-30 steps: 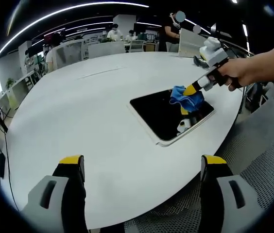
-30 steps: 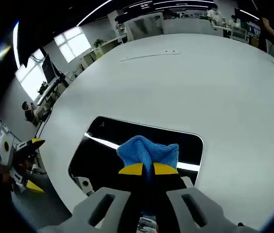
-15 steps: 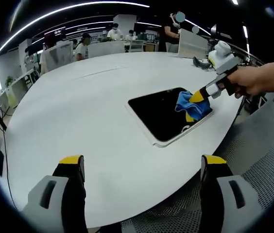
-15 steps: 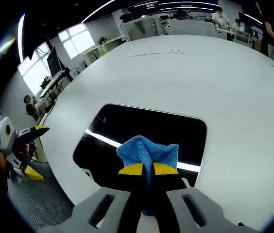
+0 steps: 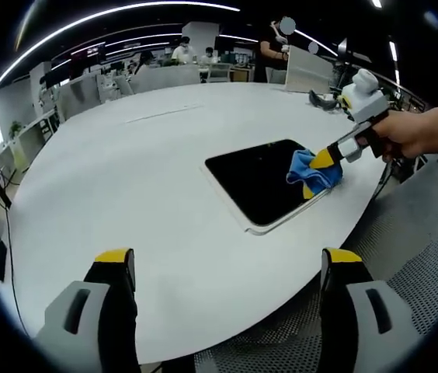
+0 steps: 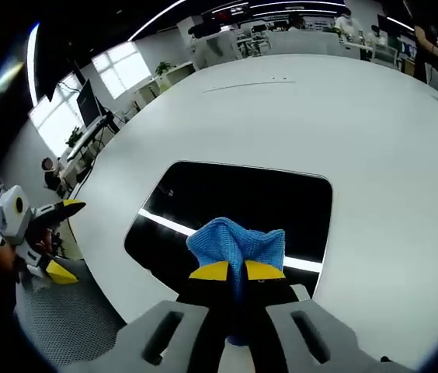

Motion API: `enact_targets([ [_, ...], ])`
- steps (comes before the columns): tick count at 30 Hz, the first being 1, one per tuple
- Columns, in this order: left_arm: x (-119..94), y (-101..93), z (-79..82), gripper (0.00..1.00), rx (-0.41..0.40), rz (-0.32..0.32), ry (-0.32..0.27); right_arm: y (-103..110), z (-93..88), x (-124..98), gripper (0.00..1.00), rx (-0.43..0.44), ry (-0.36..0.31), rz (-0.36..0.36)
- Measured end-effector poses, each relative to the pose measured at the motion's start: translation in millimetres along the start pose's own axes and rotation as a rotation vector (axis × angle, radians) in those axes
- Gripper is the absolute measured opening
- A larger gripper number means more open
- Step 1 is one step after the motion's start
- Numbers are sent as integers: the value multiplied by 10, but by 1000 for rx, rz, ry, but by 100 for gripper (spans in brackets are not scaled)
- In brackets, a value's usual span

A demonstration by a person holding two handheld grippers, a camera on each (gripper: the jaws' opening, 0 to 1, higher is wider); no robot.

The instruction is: Wipe the mirror surface with the cleaning cloth until all visible marks leave the cleaned area.

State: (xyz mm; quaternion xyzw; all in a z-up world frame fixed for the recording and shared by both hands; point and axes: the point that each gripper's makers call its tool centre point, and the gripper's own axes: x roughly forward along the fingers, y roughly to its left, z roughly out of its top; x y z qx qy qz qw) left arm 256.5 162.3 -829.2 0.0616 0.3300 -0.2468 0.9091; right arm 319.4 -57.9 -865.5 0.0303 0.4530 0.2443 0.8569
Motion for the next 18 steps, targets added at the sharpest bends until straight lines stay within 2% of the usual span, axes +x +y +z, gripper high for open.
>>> enact_targets([
  [18, -1, -7, -19, 99, 6, -6, 12, 84, -181, -114, 0, 4, 26, 32],
])
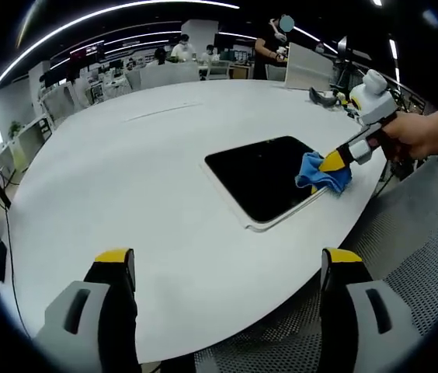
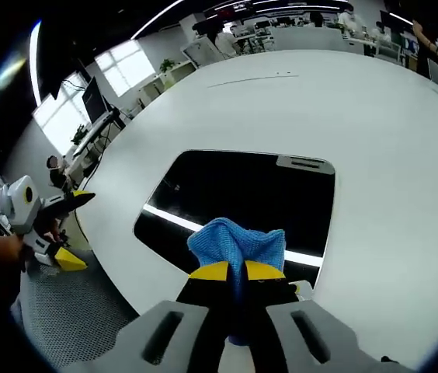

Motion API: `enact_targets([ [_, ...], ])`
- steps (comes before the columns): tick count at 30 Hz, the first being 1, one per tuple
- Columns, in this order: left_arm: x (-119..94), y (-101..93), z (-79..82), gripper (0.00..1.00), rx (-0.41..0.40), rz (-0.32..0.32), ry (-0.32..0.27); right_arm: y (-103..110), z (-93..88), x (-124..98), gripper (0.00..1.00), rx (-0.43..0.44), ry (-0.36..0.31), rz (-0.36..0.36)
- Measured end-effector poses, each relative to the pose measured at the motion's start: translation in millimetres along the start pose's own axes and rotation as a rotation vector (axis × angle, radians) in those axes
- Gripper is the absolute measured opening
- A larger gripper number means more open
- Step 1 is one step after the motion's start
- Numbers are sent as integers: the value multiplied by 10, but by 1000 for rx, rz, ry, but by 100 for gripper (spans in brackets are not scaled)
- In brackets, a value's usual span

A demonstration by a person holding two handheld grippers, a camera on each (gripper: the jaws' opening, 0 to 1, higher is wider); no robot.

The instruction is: Wipe the mirror surface with the cleaning cloth until all visible marks leave the cleaned area.

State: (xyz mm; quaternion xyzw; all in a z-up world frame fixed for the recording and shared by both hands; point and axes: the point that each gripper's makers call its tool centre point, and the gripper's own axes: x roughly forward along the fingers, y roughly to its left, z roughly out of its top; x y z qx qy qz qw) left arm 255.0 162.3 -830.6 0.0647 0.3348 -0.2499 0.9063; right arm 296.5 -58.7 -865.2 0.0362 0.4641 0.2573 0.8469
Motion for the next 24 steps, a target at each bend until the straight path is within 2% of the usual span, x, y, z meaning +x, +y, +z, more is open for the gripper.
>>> enact_targets([
  [5, -4, 13, 16, 99, -3, 6, -12, 30, -60, -30, 0, 22, 13, 6],
  [8, -11, 6, 26, 99, -5, 6, -18, 48, -86, -45, 0, 8, 9, 4],
  [24, -16, 14, 30, 98, -10, 7, -26, 6, -93, -56, 0, -1, 29, 11],
])
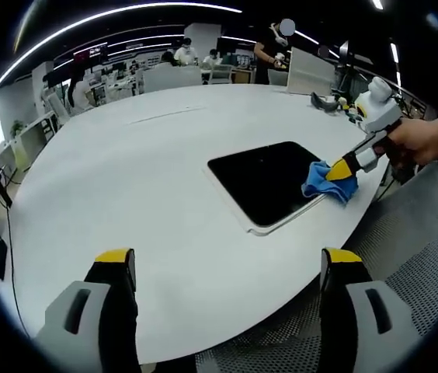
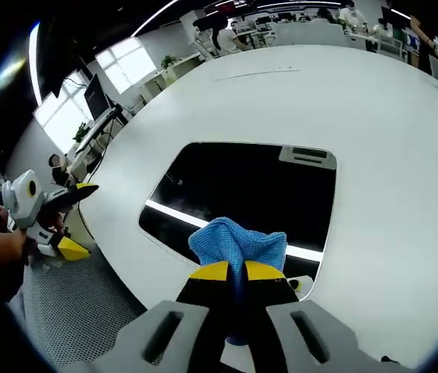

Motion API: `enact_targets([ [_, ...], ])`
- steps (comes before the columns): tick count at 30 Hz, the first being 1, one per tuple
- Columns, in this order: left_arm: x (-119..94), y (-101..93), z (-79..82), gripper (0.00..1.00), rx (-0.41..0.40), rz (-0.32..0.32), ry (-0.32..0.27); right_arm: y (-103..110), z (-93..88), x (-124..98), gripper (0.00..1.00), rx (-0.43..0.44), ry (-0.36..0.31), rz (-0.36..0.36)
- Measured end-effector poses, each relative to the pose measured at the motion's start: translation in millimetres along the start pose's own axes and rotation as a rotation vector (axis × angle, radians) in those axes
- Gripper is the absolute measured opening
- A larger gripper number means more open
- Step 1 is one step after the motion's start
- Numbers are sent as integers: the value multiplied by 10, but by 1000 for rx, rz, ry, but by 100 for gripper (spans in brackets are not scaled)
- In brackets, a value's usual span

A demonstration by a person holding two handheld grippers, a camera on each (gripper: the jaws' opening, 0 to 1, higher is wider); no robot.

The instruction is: Wipe the mirror surface with the cleaning cloth until all visible marks leave the cleaned area.

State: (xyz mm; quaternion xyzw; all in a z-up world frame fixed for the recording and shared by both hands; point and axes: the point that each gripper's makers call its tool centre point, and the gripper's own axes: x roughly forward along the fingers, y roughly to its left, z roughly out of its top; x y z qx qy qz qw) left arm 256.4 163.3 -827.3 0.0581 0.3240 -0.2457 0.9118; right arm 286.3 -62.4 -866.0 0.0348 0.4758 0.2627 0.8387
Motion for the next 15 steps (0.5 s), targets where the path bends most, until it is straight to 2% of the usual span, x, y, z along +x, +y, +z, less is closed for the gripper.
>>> enact_targets([
  [15, 0, 6, 6, 98, 0, -2, -5, -166, -33, -85, 0, 20, 6, -4],
])
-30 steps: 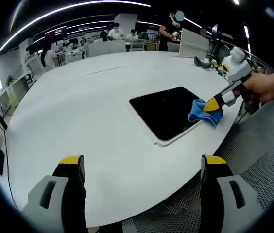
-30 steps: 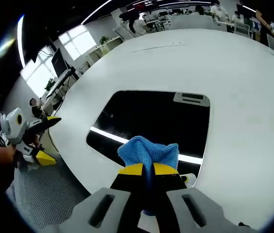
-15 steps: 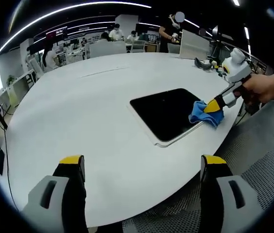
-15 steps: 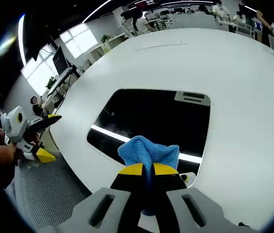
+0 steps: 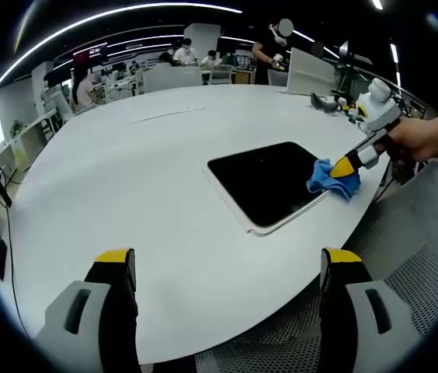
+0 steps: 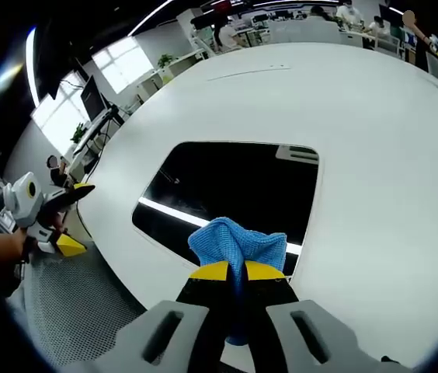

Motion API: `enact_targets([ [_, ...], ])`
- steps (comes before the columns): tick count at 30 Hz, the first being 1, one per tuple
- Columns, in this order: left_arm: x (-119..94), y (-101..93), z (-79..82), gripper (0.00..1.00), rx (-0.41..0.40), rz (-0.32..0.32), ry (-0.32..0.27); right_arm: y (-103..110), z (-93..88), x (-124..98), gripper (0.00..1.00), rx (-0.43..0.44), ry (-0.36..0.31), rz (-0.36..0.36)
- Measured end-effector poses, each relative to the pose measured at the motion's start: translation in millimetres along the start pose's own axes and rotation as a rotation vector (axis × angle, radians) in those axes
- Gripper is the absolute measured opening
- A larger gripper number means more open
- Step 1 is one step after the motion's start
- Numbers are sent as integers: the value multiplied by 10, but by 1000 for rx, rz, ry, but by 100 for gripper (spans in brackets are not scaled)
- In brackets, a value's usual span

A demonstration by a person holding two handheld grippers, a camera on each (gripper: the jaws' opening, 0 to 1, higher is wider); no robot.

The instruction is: Wipe the mirror surface with the cleaning cloth until all visible marks leave the cleaned area.

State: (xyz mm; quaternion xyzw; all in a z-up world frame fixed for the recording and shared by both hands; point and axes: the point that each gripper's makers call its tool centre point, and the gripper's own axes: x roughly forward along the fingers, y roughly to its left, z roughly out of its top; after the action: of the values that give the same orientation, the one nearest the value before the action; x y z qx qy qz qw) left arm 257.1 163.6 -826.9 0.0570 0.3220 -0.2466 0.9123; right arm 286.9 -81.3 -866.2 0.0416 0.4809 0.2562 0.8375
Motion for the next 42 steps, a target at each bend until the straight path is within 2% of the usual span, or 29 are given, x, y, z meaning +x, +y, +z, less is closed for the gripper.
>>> enact_targets([
  [16, -11, 11, 7, 97, -9, 4, -4, -174, -7, -77, 0, 0, 18, -41],
  [21, -8, 34, 43, 99, -12, 17, -26, -178, 6, -69, 0, 0, 21, -37],
  [42, -19, 53, 72, 99, -28, 13, -43, -423, 418, 126, 0, 14, 19, -67],
])
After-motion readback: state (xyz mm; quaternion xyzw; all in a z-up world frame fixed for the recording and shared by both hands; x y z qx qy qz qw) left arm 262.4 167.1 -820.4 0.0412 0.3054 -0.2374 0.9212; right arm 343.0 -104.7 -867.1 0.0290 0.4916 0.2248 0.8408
